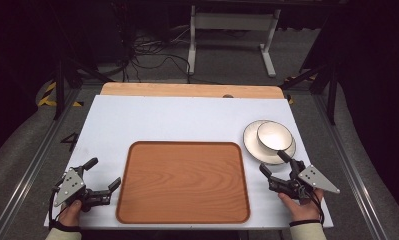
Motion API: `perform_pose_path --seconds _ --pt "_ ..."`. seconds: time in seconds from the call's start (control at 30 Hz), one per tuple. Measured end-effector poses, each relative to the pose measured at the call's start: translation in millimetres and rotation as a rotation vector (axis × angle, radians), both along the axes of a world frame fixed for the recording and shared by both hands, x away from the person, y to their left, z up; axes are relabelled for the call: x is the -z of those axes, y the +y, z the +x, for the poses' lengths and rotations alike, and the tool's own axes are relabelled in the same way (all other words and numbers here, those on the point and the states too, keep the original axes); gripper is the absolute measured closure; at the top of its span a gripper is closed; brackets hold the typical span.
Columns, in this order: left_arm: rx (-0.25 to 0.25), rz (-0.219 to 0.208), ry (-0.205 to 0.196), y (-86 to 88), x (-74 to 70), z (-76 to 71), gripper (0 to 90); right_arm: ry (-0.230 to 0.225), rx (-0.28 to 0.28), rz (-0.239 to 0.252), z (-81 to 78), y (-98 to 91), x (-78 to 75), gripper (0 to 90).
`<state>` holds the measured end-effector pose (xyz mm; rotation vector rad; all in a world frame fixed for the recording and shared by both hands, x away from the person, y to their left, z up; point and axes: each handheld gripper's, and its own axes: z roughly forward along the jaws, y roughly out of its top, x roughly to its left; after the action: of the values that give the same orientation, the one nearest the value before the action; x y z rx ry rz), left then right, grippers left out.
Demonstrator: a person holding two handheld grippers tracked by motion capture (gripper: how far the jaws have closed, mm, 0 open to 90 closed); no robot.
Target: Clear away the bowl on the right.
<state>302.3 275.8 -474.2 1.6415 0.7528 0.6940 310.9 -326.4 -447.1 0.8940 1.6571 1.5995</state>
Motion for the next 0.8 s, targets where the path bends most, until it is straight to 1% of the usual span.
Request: perform_pose_path --seconds 0.13,0.2,0.23,0.3,0.37,0.43,0.5,0.57,0.63,0.73,0.8 --pt "0.0 -0.001 0.0 0.0 0.0 0.0 0.3 0.014 0.004 -0.004 3.1 1.5 -8.1 17.7" --pt "0.0 -0.001 0.0 0.1 0.0 0.0 0.4 0.019 -0.001 0.004 4.9 2.6 -11.8 18.1" --pt "0.0 -0.001 0.0 0.1 0.0 0.0 0.3 0.019 -0.001 0.004 4.9 2.6 -11.8 18.1" --pt "-0.001 -0.003 0.001 0.1 0.0 0.0 0.3 0.018 0.002 -0.012 7.2 2.1 -15.5 18.5" --pt "0.0 -0.004 0.0 0.0 0.0 0.0 0.3 0.02 0.002 -0.001 7.9 3.2 -19.2 18.5" --pt "-0.001 -0.003 0.001 0.0 0.0 0.0 0.3 0.015 0.003 -0.016 9.2 2.2 -22.3 18.6" --pt "-0.001 -0.003 0.0 0.0 0.0 -0.1 0.3 0.011 0.001 -0.013 10.5 1.9 -25.0 18.5" --pt "-0.001 -0.002 0.0 0.0 0.0 -0.1 0.3 0.017 0.003 0.005 11.4 1.9 -27.4 18.5" --pt "-0.001 -0.003 0.0 -0.1 0.1 0.0 0.3 0.02 0.003 0.006 12.5 1.7 -29.6 18.5" --pt "-0.001 -0.003 0.0 0.0 0.0 0.0 0.3 0.021 0.004 -0.005 13.9 1.4 -32.9 18.5" --pt "-0.001 -0.003 0.0 0.0 0.0 0.0 0.3 0.023 0.003 0.0 14.6 1.2 -35.1 18.5"
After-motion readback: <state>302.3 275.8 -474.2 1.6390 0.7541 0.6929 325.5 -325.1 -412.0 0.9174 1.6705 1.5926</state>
